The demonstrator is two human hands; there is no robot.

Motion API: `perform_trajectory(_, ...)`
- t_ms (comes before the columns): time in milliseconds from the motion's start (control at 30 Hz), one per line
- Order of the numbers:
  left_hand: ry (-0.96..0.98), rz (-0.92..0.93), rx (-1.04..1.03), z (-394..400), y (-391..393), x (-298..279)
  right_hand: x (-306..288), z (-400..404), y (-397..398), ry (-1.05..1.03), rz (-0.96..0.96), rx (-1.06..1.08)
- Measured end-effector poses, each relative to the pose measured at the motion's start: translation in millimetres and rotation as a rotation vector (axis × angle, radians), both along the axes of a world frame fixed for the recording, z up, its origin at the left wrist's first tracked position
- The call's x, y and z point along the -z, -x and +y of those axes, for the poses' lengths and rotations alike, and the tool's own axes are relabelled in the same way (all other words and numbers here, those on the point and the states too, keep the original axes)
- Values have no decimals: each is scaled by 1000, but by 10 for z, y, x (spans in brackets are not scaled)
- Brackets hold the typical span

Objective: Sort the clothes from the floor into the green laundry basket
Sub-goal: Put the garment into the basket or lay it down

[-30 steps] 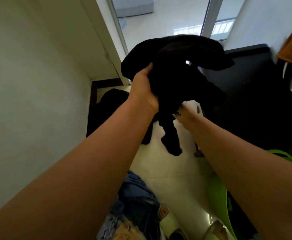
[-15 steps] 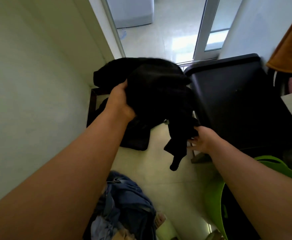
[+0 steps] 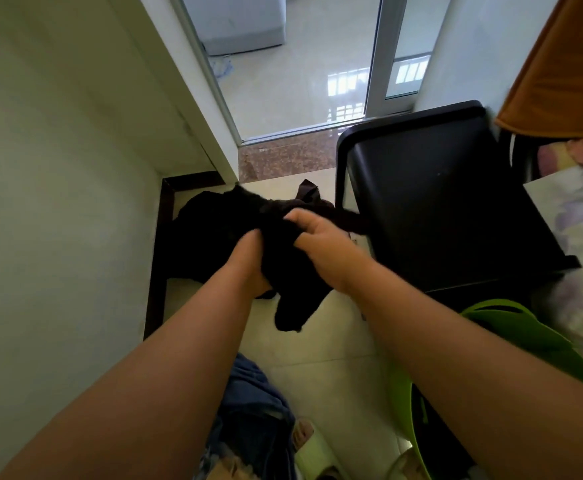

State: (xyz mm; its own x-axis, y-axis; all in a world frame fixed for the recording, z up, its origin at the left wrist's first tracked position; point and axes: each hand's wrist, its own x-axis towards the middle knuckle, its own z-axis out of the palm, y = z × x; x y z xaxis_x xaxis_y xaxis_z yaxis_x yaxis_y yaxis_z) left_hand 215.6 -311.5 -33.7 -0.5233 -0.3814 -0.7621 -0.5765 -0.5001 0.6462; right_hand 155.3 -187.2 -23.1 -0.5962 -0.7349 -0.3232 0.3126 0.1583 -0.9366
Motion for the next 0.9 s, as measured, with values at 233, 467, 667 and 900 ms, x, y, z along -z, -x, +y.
perform_trajectory(233,-290,181,-69,310,-86,116,92,403,-118,-258,408,-371)
perform_trajectory(467,114,-76,-78,666,27,247,64,796,250,-194,164,-51)
perform_trajectory(667,177,-53,137,998,96,-14,360,1462,690,-293,-75,259)
perform_trajectory(900,84,-98,369,1873,438,-190,563,2365,538,-32,-583,406)
